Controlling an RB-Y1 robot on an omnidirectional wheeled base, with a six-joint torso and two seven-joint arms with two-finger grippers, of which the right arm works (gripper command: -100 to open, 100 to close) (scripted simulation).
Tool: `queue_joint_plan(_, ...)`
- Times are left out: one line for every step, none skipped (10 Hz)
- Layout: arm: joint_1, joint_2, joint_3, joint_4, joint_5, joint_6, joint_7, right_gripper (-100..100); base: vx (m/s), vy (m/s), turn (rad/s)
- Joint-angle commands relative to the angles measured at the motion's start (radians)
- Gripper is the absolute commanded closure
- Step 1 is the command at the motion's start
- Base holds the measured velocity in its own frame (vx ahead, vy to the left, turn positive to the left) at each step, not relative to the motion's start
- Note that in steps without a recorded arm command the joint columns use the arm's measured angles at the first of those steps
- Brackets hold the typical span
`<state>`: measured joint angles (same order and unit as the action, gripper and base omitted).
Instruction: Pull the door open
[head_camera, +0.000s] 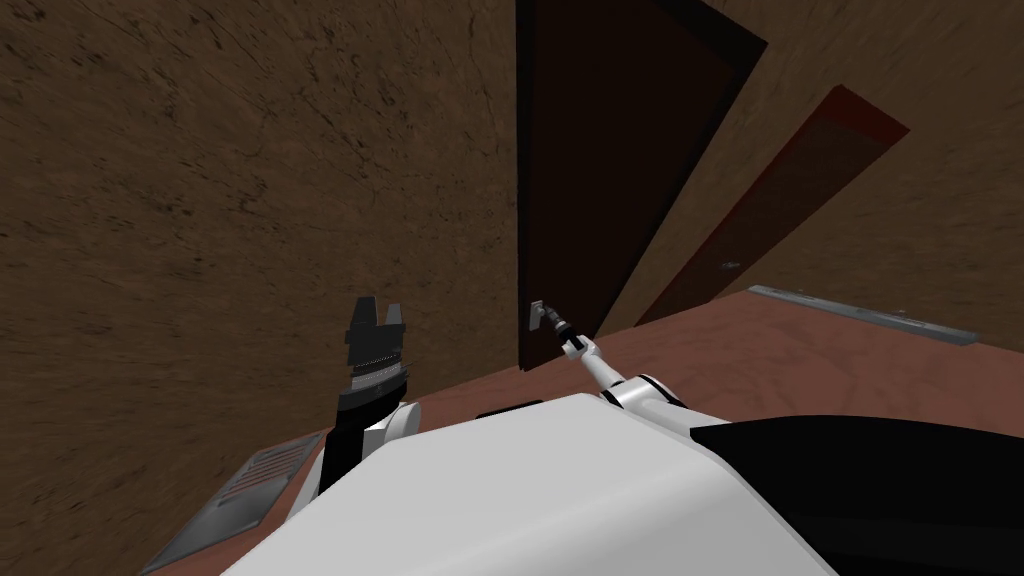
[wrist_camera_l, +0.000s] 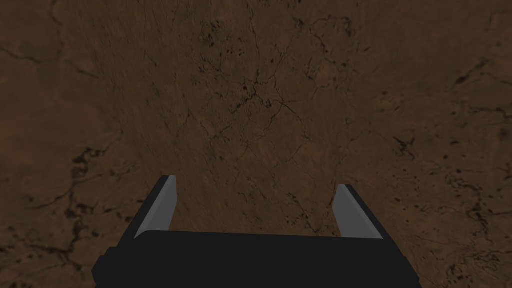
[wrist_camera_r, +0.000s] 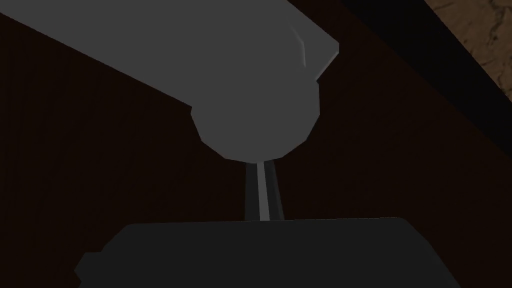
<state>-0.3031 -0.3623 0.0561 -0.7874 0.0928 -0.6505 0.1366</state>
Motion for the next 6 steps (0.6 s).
queue_joint_plan(0.01, -0.009, -0.003, -0.003, 0.018, -0.008, 0.039, -100, -0.023, 0.042, -0.056)
queue_joint_plan(0.015, -0.015, -0.005, -0.005, 0.027, -0.011, 0.058, -100, -0.019, 0.059, -0.038)
queue_joint_plan(0.021, -0.022, -0.007, -0.007, 0.038, -0.016, 0.081, -100, -0.025, 0.058, -0.028)
queue_joint_plan(0.028, -0.029, -0.01, -0.009, 0.05, -0.02, 0.108, -100, -0.031, 0.057, -0.03)
queue_joint_plan(0.035, -0.037, -0.012, -0.01, 0.062, -0.025, 0.137, -100, -0.038, 0.054, -0.033)
queue_joint_plan(0.042, -0.045, -0.015, -0.013, 0.075, -0.031, 0.166, -100, -0.032, 0.044, -0.034)
